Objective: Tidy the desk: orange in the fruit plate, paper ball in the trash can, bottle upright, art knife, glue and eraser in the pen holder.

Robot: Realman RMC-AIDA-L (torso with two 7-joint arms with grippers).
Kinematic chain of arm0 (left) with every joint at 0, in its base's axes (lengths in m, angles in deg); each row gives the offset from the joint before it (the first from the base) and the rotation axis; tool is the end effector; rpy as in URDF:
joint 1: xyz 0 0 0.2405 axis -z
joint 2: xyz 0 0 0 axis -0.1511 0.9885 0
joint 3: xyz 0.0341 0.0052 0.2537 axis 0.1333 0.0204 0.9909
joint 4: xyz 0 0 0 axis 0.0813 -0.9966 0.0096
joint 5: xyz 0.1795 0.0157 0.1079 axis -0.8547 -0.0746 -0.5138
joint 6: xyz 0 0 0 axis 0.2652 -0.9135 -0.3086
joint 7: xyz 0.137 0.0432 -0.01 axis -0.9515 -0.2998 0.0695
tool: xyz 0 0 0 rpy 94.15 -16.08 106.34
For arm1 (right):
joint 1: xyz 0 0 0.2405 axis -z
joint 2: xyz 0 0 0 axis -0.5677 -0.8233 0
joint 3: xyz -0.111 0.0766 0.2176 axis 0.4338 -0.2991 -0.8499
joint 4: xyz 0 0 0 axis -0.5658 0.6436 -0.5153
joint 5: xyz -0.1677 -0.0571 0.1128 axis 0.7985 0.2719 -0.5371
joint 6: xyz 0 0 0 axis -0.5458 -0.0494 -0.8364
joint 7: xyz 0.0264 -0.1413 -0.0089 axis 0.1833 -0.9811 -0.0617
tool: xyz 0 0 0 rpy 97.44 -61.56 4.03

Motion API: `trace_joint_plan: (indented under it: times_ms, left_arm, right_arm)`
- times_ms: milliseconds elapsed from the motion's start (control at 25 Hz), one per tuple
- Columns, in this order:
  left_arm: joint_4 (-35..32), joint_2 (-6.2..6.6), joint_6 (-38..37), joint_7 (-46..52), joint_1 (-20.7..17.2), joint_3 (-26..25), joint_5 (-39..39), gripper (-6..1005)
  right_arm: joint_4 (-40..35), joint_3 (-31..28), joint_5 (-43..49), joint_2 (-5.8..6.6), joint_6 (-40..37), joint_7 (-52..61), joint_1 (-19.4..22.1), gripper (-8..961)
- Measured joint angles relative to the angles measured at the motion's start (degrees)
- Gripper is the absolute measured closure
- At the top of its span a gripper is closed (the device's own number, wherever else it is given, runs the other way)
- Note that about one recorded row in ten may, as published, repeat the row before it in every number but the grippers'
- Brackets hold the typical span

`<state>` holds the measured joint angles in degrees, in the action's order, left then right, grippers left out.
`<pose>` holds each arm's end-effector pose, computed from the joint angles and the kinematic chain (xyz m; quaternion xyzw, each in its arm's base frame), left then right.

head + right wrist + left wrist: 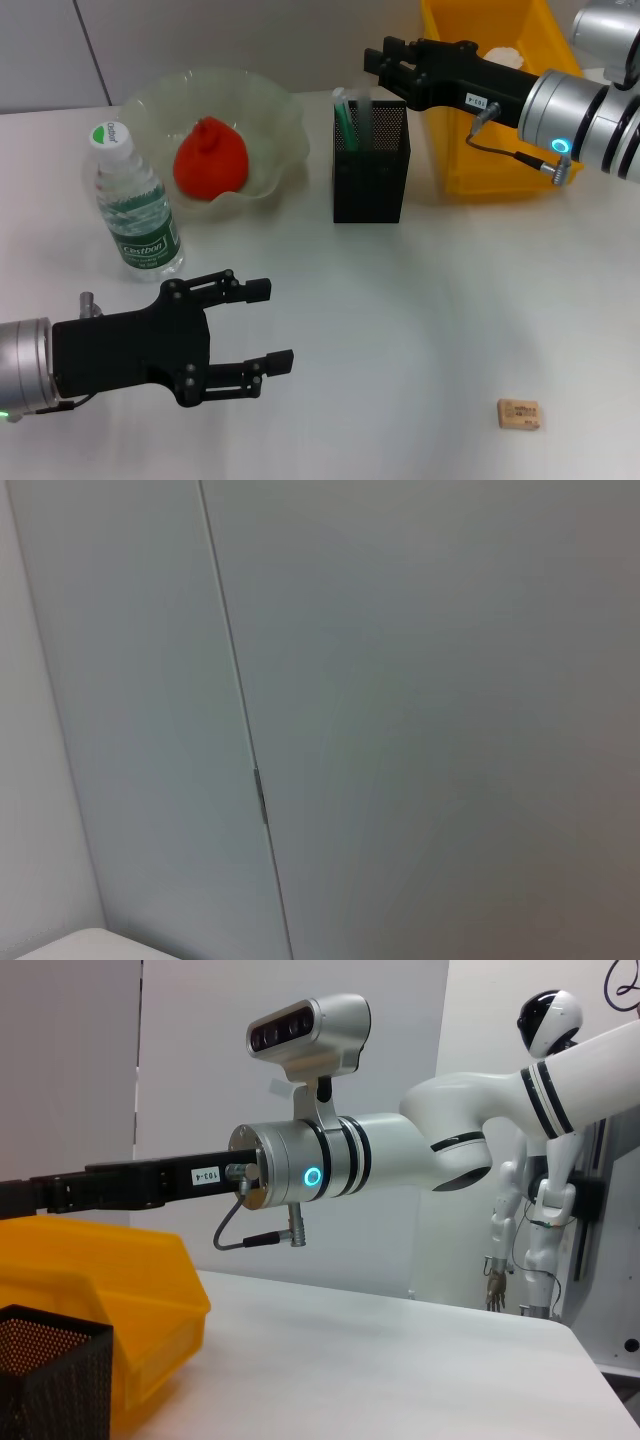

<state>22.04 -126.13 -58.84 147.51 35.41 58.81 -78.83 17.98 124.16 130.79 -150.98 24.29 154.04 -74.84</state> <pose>-0.2511 0.2840 -0.0326 -0.9476 -0.0821 -0.3035 0.0568 0.2192 0.4226 -0.0057 -0.8606 0.2296 0.3206 0.3223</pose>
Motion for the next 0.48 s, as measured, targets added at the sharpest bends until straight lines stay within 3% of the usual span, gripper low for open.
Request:
trace_joint_plan:
  times_ms: [280, 480]
  left_arm:
    - [-0.2, 0.0, -0.1, 0.0, 0.0, -0.1, 0.0, 201]
    - [-0.2, 0.0, -0.1, 0.0, 0.0, -0.2, 0.0, 201]
  right_arm:
    - [0.0, -0.1, -1.3, -0.1, -0.5, -0.7, 0.2, 708]
    - [0.0, 0.1, -2.8, -0.1, -1.0, -0.9, 0.4, 479]
